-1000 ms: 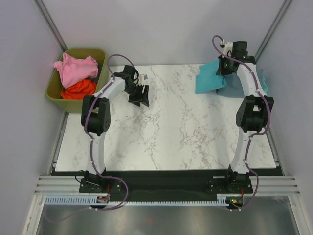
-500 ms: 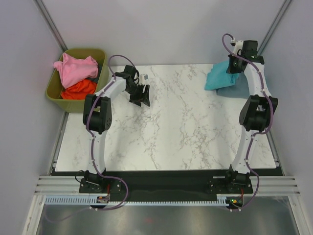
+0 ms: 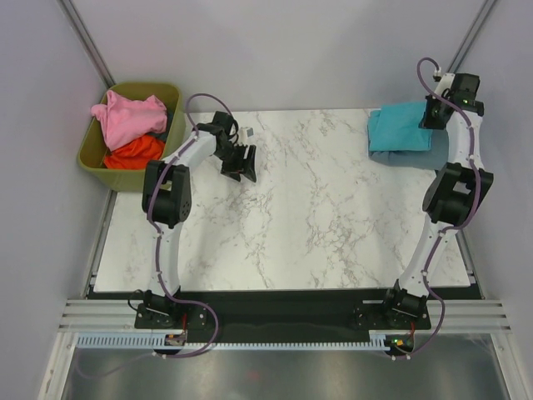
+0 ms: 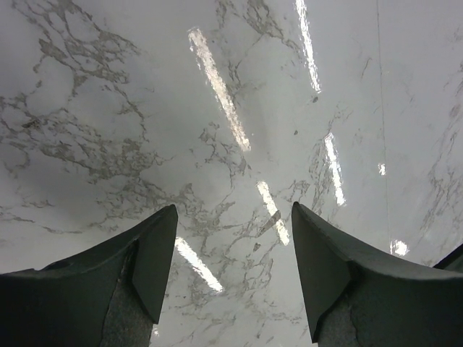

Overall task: Fold and stack the t-shirts
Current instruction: Neatly place the folded tshirt to the corner

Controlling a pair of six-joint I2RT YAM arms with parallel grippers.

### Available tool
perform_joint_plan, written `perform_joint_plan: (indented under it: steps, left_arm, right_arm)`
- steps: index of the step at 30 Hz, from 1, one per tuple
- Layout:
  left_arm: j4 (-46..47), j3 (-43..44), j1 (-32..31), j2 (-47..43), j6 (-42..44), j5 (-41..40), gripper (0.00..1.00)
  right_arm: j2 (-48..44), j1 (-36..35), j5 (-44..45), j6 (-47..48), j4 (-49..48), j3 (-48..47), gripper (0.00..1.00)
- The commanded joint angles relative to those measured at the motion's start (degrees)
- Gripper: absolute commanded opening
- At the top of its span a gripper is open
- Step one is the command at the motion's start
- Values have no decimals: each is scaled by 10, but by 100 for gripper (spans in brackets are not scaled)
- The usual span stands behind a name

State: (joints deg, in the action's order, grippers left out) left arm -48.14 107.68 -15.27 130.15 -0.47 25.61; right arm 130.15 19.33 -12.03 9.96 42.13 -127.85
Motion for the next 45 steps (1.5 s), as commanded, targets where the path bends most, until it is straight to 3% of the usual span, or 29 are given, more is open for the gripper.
perform_joint_plan:
  steps: [1, 29, 31, 32, 35, 38, 42, 45]
  left_arm:
    - [-4, 14, -12, 0, 27, -7, 72]
    - [-10, -42, -78, -55, 64, -95, 74]
    - [-10, -46, -79, -58, 66, -96, 74]
    - [-9, -47, -79, -59, 66, -96, 74]
    - [-9, -45, -80, -59, 64, -99, 74]
    - [0, -41, -85, -76, 61, -111, 74]
    - [18, 6, -88, -120, 64, -125, 79]
    - [52, 36, -81, -157, 64, -117, 83]
  right_arm:
    - [-2, 14, -7, 13, -10, -34, 0]
    - [129, 40, 32, 2, -64, -152, 2]
    - [129, 39, 35, 0, -67, -152, 13]
    - [127, 39, 39, 0, -67, -152, 38]
    - [103, 38, 35, -1, -66, -151, 67]
    - [50, 38, 23, -6, -68, -137, 78]
    - [-50, 36, 3, -23, -92, -108, 81]
    - [-138, 30, -52, -47, -156, -24, 87]
